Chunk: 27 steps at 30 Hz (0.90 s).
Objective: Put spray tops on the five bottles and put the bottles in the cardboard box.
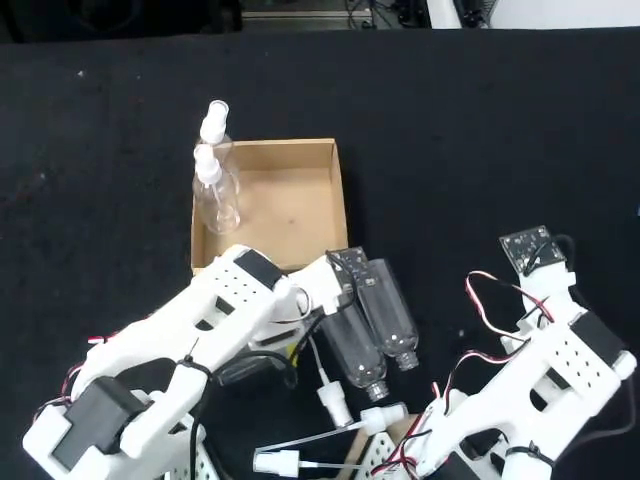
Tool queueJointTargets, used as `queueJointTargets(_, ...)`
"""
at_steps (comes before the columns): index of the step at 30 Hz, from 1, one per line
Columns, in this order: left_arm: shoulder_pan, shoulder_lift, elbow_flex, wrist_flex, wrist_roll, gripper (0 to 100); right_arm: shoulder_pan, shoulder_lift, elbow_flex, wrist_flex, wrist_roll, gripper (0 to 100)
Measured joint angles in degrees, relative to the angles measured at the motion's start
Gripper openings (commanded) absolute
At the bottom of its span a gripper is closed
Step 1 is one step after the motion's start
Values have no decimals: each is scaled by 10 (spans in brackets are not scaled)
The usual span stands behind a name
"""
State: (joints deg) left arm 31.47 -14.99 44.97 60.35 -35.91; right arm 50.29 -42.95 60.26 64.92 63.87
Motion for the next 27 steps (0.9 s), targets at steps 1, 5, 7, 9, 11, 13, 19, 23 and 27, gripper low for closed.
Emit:
queueJointTargets(1, 0, 0, 0, 0, 8, 177, 0, 0, 0, 0, 0, 190)
queueJointTargets(5, 2, 0, 0, 1, 33, 170, 0, 0, 0, 0, 0, 190)
queueJointTargets(7, 2, 0, 0, 1, 34, 170, 0, 0, 0, 0, 0, 190)
queueJointTargets(9, 3, 0, 2, 1, 34, 170, 0, 0, 0, 0, 0, 190)
queueJointTargets(11, 4, -5, 13, -3, 34, 170, 0, 0, 0, 0, 0, 190)
queueJointTargets(13, 4, -26, 30, 6, 34, 170, 0, 0, 0, 0, 0, 190)
queueJointTargets(19, 0, -134, 113, 26, 34, 212, 0, 0, 0, 0, 0, 190)
queueJointTargets(23, -32, -192, 176, 11, 11, 284, 0, 0, 0, 0, 0, 190)
queueJointTargets(27, -57, -190, 207, 9, -10, 249, 0, 0, 0, 0, 0, 190)
